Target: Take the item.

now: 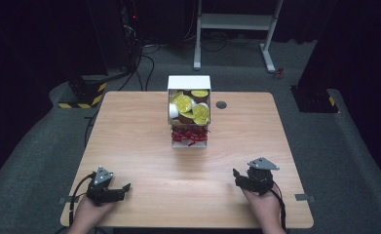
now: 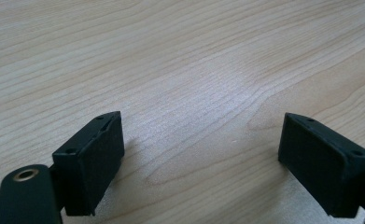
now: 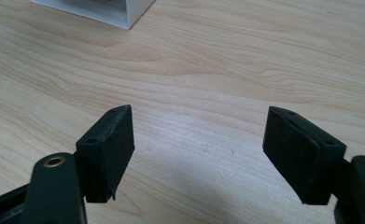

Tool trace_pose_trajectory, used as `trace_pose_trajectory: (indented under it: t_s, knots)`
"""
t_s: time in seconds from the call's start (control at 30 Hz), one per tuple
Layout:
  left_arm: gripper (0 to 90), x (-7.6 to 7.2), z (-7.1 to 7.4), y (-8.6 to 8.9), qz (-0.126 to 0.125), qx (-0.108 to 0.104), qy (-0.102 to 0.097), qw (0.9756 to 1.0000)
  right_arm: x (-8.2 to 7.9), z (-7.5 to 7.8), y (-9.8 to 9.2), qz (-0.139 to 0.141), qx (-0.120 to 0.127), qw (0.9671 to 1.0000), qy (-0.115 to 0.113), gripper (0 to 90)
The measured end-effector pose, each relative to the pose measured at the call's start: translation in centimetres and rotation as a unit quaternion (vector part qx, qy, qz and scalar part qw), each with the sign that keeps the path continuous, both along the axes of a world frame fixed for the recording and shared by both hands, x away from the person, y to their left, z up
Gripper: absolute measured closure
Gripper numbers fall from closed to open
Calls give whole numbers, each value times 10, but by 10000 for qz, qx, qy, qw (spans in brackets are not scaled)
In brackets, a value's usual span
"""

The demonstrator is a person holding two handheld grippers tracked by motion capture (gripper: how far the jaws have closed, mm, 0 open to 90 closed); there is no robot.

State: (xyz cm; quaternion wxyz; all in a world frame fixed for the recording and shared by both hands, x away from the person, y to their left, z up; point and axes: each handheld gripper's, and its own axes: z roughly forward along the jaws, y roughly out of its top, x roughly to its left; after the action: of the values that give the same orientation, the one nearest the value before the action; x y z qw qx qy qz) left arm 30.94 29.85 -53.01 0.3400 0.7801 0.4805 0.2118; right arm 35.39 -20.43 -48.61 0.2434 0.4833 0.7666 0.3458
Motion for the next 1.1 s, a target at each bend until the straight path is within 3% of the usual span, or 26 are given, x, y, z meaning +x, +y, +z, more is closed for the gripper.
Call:
trace_pose_trajectory:
  t_s: [0.37, 1.1]
  knots:
    - [146, 0, 0, 0, 1, 0, 0, 10000, 4, 6, 12, 268, 97, 9995, -142, 283]
    - [145, 0, 0, 0, -1, 2, -7, 10000, 31, 19, 34, 366, 345, 9986, -135, 312]
